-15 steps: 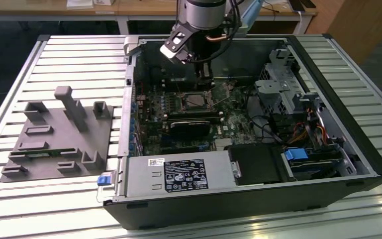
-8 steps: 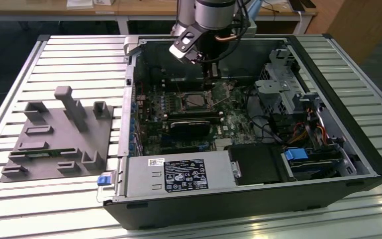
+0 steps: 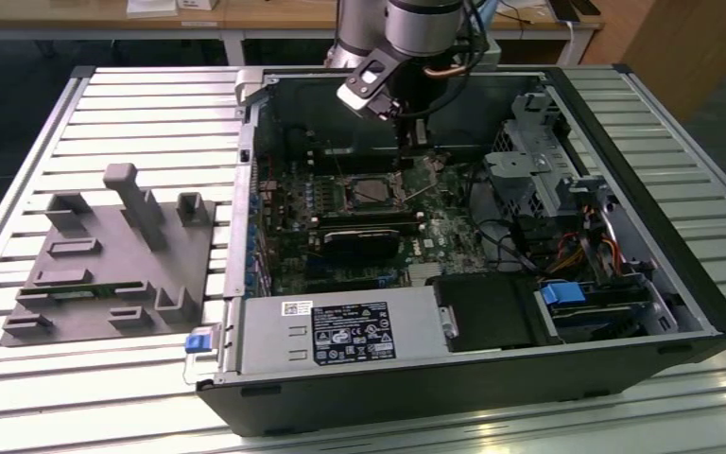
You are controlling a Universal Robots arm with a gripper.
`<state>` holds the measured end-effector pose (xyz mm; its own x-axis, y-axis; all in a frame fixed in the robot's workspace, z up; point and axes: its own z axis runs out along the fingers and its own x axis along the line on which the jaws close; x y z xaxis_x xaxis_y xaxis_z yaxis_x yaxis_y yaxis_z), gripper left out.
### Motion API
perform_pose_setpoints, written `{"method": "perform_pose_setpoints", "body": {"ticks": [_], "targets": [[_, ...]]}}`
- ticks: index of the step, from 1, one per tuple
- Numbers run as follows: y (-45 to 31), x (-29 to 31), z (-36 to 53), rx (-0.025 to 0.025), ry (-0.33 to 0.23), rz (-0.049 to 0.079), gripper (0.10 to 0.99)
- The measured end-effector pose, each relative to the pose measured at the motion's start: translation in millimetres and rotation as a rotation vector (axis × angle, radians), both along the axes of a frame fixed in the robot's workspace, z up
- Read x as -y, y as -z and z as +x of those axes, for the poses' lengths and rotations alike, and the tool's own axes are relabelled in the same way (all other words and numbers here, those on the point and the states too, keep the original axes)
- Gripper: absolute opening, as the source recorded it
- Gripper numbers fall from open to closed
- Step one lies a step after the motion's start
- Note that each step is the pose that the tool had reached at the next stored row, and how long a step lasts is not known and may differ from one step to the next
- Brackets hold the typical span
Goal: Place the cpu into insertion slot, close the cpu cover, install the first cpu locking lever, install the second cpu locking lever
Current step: 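Close the cpu cover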
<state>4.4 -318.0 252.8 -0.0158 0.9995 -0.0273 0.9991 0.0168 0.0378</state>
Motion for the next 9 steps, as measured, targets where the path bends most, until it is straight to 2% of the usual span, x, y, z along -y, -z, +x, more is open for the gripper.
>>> {"method": "perform_pose_setpoints", "body": {"ticks": [5,9], "targets": [[1.2,-0.9,10.4,-0.0066,-0.001,0.0,0.114],[1.7,-1.2,14.9,-0.009,-0.002,0.0,0.114]]}}
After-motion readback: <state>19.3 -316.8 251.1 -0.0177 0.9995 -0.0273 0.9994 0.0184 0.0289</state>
